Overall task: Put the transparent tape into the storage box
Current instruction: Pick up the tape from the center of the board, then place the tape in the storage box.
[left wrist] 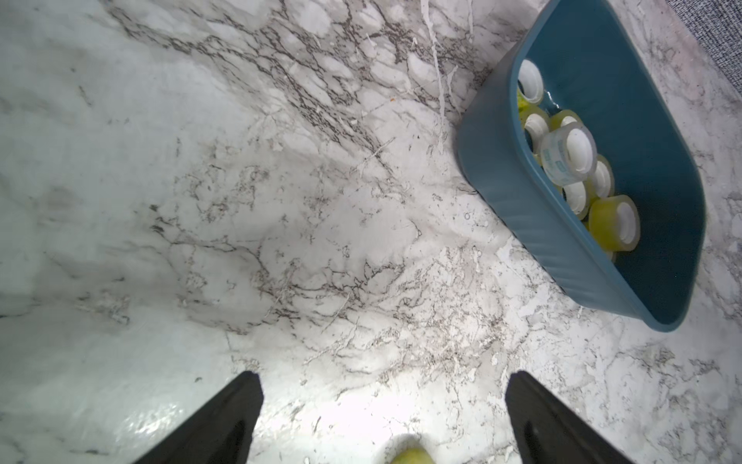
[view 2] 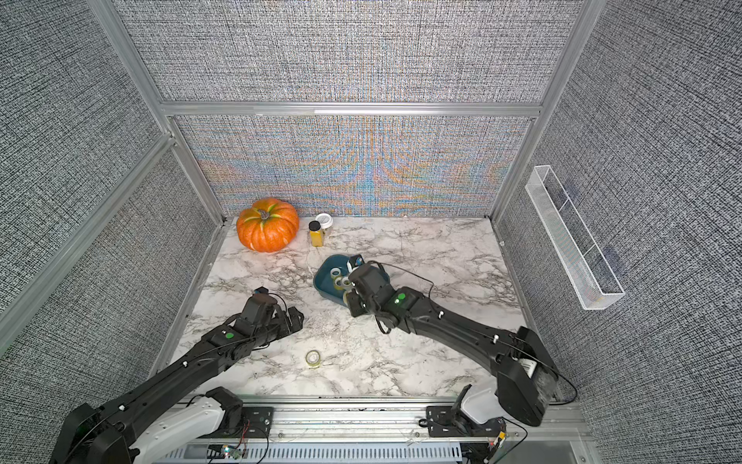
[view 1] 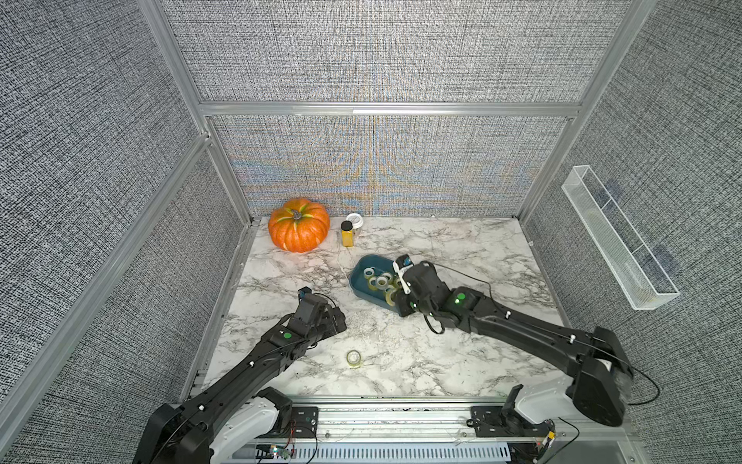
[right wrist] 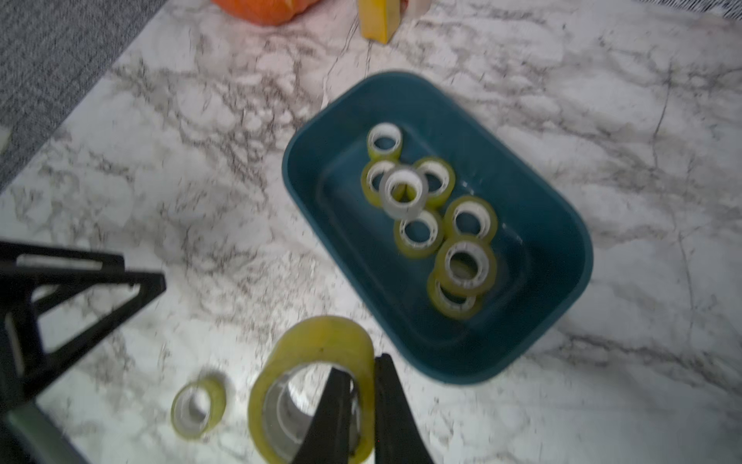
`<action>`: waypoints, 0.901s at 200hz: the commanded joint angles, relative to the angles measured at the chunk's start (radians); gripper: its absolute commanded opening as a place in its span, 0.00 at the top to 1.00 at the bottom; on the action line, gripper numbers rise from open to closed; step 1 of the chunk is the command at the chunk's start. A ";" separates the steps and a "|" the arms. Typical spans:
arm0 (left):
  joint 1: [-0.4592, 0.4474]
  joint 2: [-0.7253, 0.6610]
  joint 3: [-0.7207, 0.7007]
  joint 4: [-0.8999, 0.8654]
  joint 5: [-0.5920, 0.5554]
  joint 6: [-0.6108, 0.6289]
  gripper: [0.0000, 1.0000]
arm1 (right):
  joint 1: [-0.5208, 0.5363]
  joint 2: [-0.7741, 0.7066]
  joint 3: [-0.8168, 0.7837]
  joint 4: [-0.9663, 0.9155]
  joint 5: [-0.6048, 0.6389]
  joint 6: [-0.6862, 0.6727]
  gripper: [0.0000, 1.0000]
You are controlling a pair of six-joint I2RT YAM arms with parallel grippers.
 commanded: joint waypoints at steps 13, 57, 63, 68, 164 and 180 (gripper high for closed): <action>0.001 0.002 0.011 -0.022 -0.029 0.027 0.00 | -0.076 0.260 0.219 -0.072 -0.054 -0.071 0.91; 0.002 -0.072 -0.036 -0.038 -0.073 0.016 0.00 | -0.171 0.391 0.320 -0.105 -0.017 -0.077 0.92; 0.002 -0.080 -0.049 -0.024 -0.073 0.012 0.00 | -0.184 0.398 0.328 -0.098 -0.040 -0.078 0.92; 0.002 -0.086 -0.058 -0.011 -0.070 0.010 0.00 | -0.189 0.403 0.334 -0.093 -0.056 -0.079 0.92; 0.004 0.068 -0.021 0.004 -0.076 0.023 0.00 | -0.159 0.653 0.612 -0.113 -0.213 -0.028 0.91; 0.005 0.056 -0.028 0.008 -0.073 0.021 0.00 | -0.158 0.672 0.618 -0.119 -0.208 -0.027 0.86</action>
